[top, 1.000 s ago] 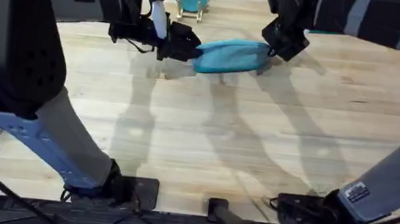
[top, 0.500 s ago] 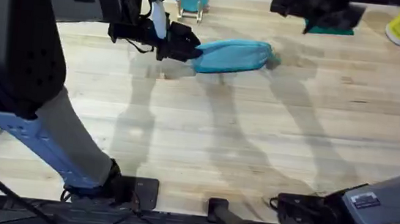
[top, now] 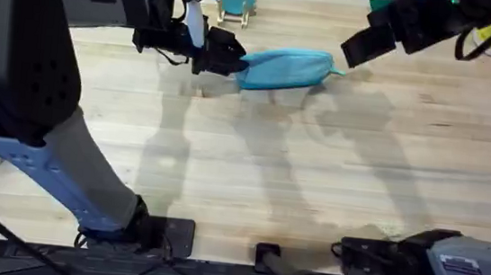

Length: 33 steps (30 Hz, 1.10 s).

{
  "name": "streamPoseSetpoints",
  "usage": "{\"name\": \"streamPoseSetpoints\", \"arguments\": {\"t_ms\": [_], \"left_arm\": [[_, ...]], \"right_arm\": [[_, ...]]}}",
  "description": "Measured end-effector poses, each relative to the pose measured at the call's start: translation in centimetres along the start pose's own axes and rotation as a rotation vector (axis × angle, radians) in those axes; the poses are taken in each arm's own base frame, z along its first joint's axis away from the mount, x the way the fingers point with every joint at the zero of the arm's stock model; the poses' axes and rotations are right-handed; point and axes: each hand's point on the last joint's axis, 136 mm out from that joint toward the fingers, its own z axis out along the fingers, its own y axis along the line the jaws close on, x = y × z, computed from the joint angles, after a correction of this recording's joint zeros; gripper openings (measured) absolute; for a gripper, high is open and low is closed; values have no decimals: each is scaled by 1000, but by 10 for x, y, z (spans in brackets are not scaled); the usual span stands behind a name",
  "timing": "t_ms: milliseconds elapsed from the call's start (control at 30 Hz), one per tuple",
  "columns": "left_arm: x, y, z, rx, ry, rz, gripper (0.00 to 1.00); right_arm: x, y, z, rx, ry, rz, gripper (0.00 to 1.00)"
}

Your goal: Unzip the bag, pick up the pens from the table one at a time and place them inside, then zip the bag closed.

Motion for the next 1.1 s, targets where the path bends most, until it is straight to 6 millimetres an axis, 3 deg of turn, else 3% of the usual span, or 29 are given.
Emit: {"name": "streamPoseSetpoints", "arguments": {"t_ms": [100, 133, 300, 333, 633, 967, 1100], "left_arm": [[0, 0, 0, 0, 0, 0, 53], [0, 0, 0, 0, 0, 2, 125], [2, 2, -3, -8, 2, -4, 894], [2, 2, -3, -9, 2, -9, 966], [3, 1, -3, -7, 6, -21, 994], [2, 2, -5, -16, 16, -168, 996], [-14, 6, -17, -70, 44, -192, 995]], "right_arm": [[-1, 3, 1, -18, -1, -33, 996], [-1, 3, 1, -20, -1, -39, 996], [-1, 5, 1, -26, -3, -59, 996], [-1, 5, 1, -26, -3, -60, 996], [-1, 5, 1, -26, -3, -64, 996], [-1, 5, 1, -26, -4, -129, 996], [-1, 5, 1, -26, -4, -149, 996]]}}
